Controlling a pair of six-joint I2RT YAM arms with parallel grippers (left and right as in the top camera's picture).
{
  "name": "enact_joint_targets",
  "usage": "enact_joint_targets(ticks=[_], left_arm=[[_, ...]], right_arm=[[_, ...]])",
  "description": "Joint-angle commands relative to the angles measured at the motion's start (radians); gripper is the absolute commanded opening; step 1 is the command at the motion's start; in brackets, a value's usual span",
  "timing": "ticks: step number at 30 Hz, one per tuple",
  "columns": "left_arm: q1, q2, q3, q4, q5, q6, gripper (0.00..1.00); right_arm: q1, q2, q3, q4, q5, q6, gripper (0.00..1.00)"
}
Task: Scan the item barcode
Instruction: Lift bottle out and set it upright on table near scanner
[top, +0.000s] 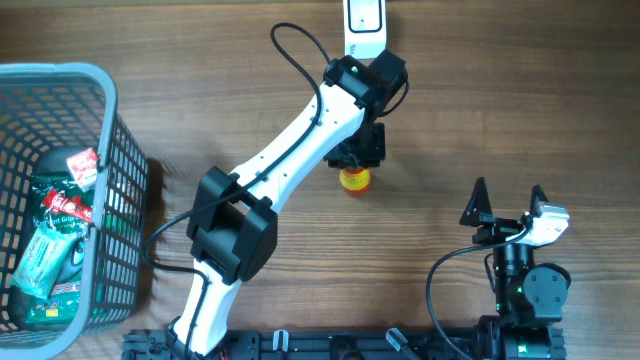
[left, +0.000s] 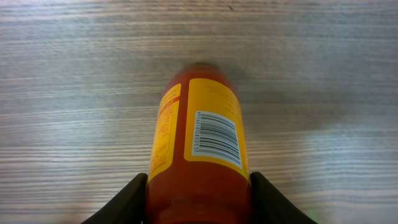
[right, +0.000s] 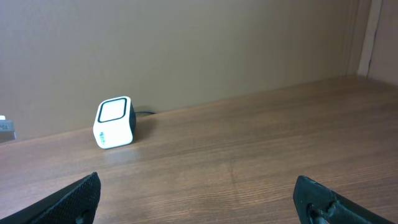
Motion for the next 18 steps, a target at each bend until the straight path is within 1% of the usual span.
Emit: enact_joint_targets(ticks=[1,4,6,7,10,13,18], left_arm=[[-0.001,0.023,0.010,0.002,0.086,0.012,0.41],[0.000,0.023,0.010,0.002,0.086,0.012,0.43],[0.003,0.023,0.010,0.002,0.085,0.013,0.52],[0.005,0.023,0.010,0.002,0.085,0.013,0.54],[0.015,0.023,0.010,0.002,0.085,0.013,0.63],[0.023,0.023,0.010,-0.008,0.085,0.013,0.69],[0.023,0.019,0.014,-0.024,0.084,0.013,0.71]], right_arm=[[0.006,0.001,0.000,0.005,0.015,-0.019,1.00],[0.006,0.001,0.000,0.005,0.015,-0.019,1.00],[0.006,0.001,0.000,0.005,0.015,-0.019,1.00],[0.006,0.001,0.000,0.005,0.015,-0.019,1.00],[0.006,0.001,0.000,0.005,0.015,-0.019,1.00],[0.006,0.001,0.000,0.005,0.015,-0.019,1.00],[0.006,0.001,0.000,0.005,0.015,-0.019,1.00]])
